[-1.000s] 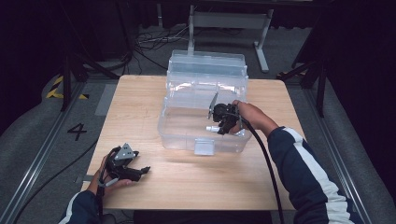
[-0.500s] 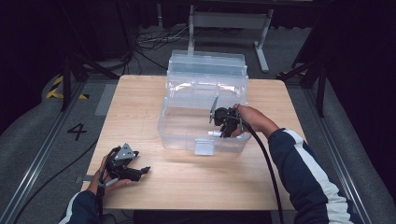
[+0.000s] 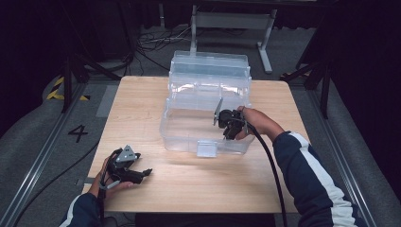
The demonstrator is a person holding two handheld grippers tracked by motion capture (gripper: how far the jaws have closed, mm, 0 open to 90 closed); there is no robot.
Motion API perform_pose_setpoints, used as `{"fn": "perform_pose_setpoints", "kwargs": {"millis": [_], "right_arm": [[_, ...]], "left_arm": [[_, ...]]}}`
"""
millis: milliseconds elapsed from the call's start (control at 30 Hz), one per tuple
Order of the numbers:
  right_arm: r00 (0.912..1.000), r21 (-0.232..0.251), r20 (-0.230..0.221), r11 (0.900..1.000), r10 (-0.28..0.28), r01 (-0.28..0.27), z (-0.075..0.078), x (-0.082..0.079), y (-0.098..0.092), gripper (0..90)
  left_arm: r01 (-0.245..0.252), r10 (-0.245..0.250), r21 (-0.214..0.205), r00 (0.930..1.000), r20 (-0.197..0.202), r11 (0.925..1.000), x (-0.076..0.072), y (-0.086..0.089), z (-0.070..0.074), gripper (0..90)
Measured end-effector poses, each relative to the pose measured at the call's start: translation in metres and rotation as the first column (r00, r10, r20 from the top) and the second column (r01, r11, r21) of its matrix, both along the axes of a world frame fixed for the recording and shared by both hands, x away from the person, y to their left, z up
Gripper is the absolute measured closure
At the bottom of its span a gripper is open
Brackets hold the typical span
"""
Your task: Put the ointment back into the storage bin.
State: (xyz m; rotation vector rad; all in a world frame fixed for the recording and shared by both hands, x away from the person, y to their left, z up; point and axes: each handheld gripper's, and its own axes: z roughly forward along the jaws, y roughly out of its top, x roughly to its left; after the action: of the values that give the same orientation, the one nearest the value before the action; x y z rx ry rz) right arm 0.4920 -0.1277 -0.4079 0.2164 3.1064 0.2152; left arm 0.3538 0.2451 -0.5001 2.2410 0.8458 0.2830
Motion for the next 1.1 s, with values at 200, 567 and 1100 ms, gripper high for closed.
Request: {"fn": "perform_pose_setpoints", "kwargs": {"millis": [200,567,1100], "right_arm": [[0.9994,0.043,0.025,0.9988,-0.024,0.022,0.006,-0.001,-0.006,65.5],[0.9915,0.189,0.098,0.9798,-0.085,0.065,0.03,-0.01,-0.024,59.0],[0.9477,0.407,0.251,0.9099,-0.198,0.082,0.055,-0.02,-0.057,46.8]], "left_arm": [[0.0,0.0,0.0,1.0,0.0,1.0,0.0,0.0,0.0,21.4],[-0.007,0.007,0.003,1.0,-0.003,1.0,-0.001,-0.001,0.0,21.0],[0.015,-0.017,0.041,0.999,0.041,0.999,0.008,-0.02,0.02,22.1]]}}
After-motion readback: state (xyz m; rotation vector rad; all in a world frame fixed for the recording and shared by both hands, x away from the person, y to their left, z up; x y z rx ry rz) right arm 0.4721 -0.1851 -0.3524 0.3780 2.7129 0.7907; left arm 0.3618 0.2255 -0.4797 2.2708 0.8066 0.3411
